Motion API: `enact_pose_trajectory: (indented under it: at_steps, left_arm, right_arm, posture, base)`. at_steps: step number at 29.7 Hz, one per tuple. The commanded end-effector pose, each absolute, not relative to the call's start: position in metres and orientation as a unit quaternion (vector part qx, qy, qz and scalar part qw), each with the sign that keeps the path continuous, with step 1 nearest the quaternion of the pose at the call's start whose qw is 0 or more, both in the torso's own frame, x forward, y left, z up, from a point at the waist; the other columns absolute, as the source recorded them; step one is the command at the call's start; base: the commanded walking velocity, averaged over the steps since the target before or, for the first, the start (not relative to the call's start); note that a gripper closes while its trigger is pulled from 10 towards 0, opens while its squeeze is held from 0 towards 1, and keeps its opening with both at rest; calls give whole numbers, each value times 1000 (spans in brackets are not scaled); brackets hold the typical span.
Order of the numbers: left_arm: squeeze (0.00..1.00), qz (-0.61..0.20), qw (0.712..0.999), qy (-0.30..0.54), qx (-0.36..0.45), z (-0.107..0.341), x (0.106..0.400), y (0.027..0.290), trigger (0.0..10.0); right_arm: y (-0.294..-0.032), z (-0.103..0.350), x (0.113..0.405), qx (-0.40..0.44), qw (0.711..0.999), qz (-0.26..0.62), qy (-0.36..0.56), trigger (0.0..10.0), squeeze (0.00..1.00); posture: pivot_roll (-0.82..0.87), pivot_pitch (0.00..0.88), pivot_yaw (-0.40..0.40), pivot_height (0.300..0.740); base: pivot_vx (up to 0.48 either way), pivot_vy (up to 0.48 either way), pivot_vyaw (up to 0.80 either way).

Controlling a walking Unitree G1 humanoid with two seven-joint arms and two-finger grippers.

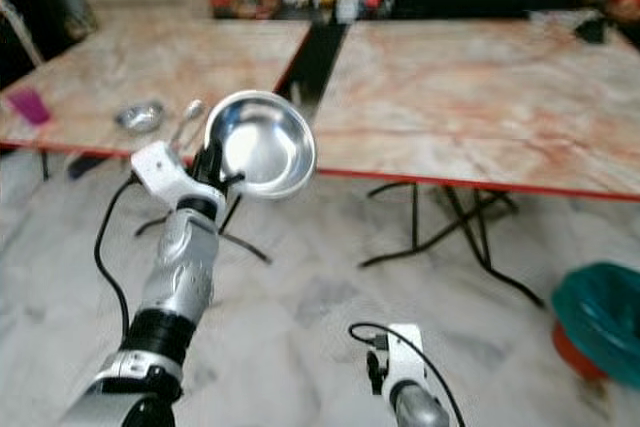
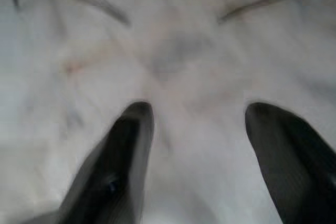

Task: Setting the table

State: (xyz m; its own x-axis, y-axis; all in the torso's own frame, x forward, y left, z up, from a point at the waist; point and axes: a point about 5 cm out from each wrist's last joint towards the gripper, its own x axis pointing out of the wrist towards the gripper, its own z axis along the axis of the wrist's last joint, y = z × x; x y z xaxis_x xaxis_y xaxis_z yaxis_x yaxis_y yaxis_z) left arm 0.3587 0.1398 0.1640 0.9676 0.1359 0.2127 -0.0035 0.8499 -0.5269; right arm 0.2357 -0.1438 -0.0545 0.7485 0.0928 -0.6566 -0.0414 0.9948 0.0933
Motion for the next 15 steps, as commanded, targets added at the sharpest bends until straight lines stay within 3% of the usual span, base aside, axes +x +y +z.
enact_pose_trajectory:
  at_steps: [1, 15]
  left_arm:
    - [0, 6, 951, -135, -277, 175, 360, 121, 10000]
    - [0, 1, 951, -138, -276, 177, 360, 119, 10000]
  right_arm:
    - [-158, -61, 226, 36, 929, 14, 368, 10000, 0]
    - [-157, -61, 226, 35, 929, 16, 368, 10000, 0]
  posture:
    - [1, 7, 34, 728]
    - [3, 8, 34, 728]
  base:
    - [480, 0, 0]
    - [480, 0, 0]
